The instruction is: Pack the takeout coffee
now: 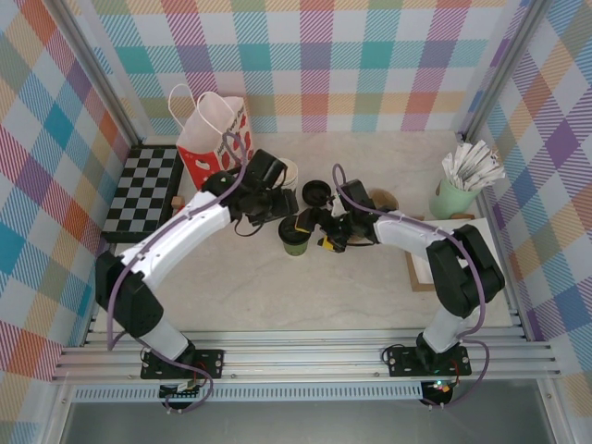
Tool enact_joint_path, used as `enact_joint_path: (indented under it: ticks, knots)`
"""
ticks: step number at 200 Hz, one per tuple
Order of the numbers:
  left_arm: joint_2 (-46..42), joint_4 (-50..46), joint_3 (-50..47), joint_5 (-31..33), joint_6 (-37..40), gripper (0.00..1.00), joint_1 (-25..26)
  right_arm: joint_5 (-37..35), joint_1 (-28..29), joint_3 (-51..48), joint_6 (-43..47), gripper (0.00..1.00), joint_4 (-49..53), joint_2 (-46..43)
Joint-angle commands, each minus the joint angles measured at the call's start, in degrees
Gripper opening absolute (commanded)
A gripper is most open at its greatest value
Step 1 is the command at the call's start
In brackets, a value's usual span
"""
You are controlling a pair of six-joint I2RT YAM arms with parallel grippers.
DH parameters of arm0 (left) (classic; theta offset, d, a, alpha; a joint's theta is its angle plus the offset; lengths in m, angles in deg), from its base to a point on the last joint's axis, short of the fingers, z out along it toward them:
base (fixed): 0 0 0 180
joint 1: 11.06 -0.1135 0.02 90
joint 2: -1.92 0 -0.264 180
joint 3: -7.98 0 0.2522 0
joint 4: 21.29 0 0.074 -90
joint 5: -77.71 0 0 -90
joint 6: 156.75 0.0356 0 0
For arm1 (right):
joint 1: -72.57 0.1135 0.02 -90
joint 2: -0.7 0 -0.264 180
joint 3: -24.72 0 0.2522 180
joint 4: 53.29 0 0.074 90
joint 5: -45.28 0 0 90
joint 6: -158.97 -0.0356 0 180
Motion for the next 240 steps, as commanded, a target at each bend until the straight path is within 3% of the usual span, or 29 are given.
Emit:
enact_joint_path:
  ticks: [1, 24, 69, 113, 186, 240]
  knots:
    - [-3.8, 1.8, -2.8, 3.5, 1.1, 0.8, -1.8, -2.2, 0.5, 3.1, 3.2, 0.97, 8.5, 0.0]
    - [-6.5, 1.9, -5.8, 5.7, 0.9, 1.0, -3.6, -3.7, 0.8, 7.2, 9.0, 1.0, 13.0, -1.6]
    - [-9.9, 2.4, -12.2, 8.0, -2.7, 1.0, -8.0, -6.8, 1.1, 12.6, 25.0, 1.0, 19.4, -2.3]
    - [-7.9, 3.5, -16.7, 3.9, -3.1, 1.0, -9.7, -7.1, 2.1, 19.6, 35.7, 1.0, 25.8, 1.3]
    - [-0.9, 6.8, -22.9, -2.3, -7.9, 1.0, -9.7, -15.9, 6.0, 27.2, 39.4, 1.0, 32.6, 6.4]
    - [0.6, 9.1, -24.4, -4.0, -8.0, 1.0, -9.7, -14.6, 7.6, 29.2, 37.3, 1.0, 33.2, 8.3]
